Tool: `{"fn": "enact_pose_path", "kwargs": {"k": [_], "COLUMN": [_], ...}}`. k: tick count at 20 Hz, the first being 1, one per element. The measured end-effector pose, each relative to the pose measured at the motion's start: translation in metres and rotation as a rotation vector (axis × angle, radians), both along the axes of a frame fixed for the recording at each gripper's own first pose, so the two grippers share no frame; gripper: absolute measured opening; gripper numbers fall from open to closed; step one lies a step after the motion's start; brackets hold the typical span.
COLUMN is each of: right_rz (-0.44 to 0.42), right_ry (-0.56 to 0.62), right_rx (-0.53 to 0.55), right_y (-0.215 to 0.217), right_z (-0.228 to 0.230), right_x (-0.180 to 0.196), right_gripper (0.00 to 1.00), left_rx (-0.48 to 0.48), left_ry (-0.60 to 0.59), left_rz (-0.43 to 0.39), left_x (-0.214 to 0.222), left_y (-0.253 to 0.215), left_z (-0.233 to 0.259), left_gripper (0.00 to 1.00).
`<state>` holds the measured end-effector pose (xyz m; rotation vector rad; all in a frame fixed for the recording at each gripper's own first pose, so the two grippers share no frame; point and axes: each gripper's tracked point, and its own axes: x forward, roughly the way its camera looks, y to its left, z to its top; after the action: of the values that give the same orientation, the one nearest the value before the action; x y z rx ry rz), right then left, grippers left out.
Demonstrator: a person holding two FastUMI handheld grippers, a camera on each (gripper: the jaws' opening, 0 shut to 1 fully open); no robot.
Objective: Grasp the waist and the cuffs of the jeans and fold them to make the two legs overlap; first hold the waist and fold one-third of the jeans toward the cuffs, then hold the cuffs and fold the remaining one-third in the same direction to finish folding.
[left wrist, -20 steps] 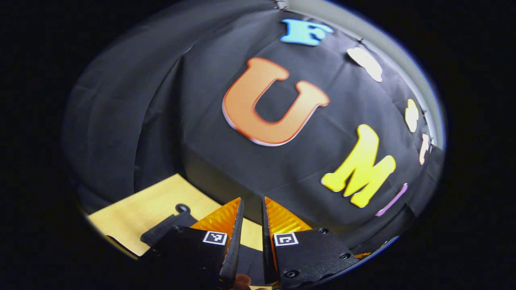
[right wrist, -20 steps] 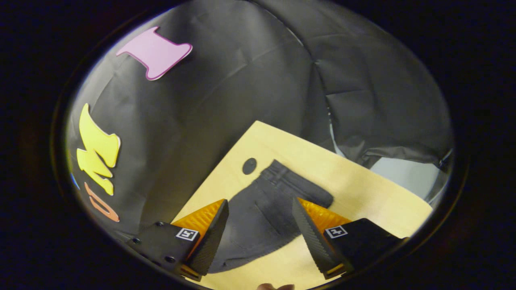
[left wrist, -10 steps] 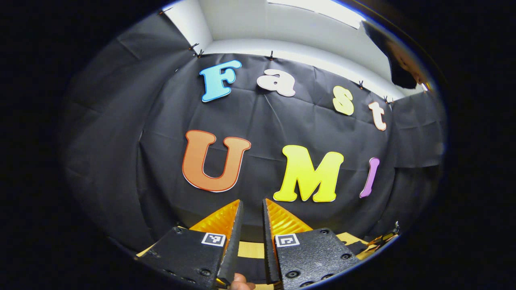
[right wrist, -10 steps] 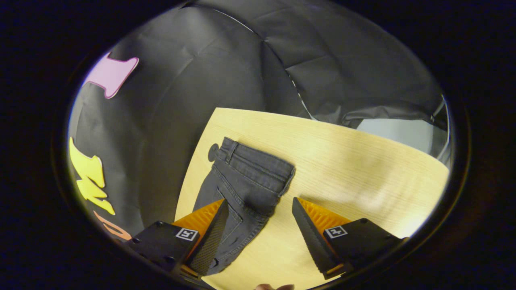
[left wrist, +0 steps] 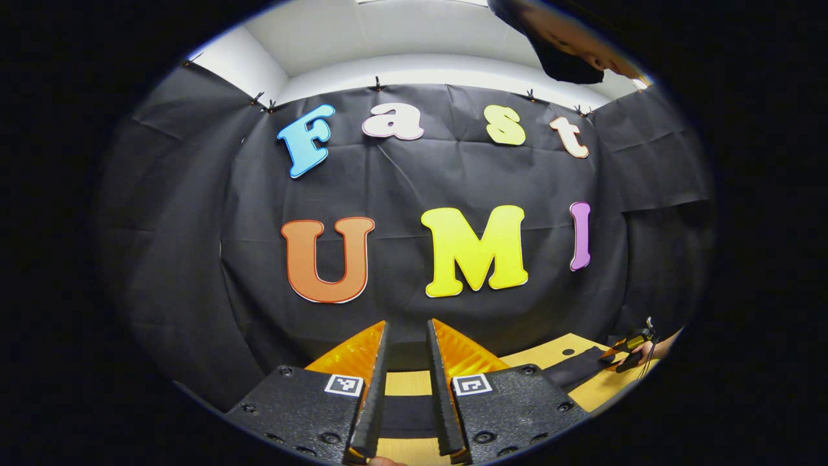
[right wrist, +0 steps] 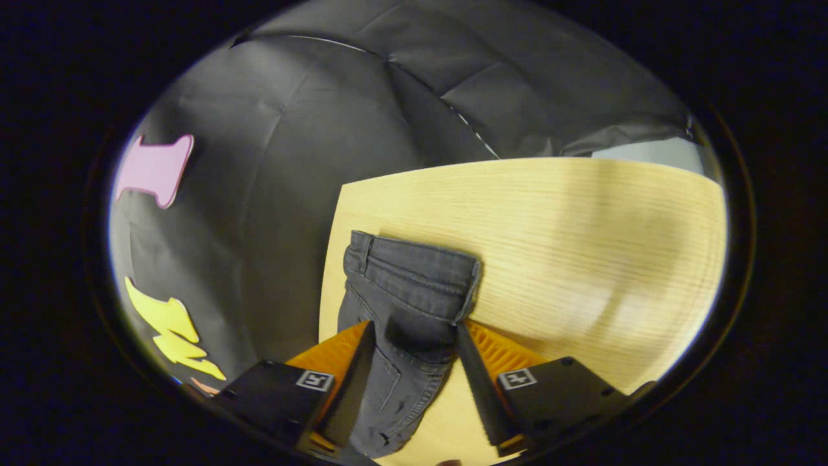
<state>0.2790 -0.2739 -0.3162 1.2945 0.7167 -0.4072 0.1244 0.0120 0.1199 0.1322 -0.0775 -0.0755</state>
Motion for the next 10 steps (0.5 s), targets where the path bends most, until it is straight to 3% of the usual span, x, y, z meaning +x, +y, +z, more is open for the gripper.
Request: {"fn": "enact_pose_path", "kwargs": {"k": [2, 4, 6, 7, 8, 9, 10], "right_rz": [-0.017, -0.005, 0.022, 0.037, 0.022, 0.046, 0.073], "right_ry": [-0.021, -0.045, -0.053, -0.052, -0.048, -0.039, -0.04], "right_rx": [0.029, 0.029, -0.021, -0.033, -0.073, -0.108, -0.174], "right_y": [-0.002, 0.002, 0.0, 0.0, -0.004, 0.001, 0.0], "right_z": [-0.007, -0.007, -0.007, -0.008, -0.006, -0.004, 0.001], "right_x": [0.003, 0.009, 0.003, 0.005, 0.005, 0.006, 0.009], "right_gripper": [0.58, 0.34, 0.2, 0.12, 0.14, 0.04, 0.04], "left_rx": [0.013, -0.024, -0.036, -0.029, -0.029, -0.028, -0.033], "left_ry": [0.014, 0.013, 0.029, 0.046, 0.05, 0.045, 0.047], "left_rz": [0.017, 0.025, 0.048, 0.051, 0.055, 0.068, 0.073], "left_x": [-0.001, 0.0, 0.001, 0.001, 0.0, 0.0, 0.0], "left_y": [0.001, 0.0, 0.003, 0.007, 0.009, 0.01, 0.013], "left_z": [-0.006, -0.008, -0.013, -0.018, -0.021, -0.02, -0.02], "left_gripper": [0.36, 0.36, 0.36, 0.6, 0.48, 0.49, 0.55]}}
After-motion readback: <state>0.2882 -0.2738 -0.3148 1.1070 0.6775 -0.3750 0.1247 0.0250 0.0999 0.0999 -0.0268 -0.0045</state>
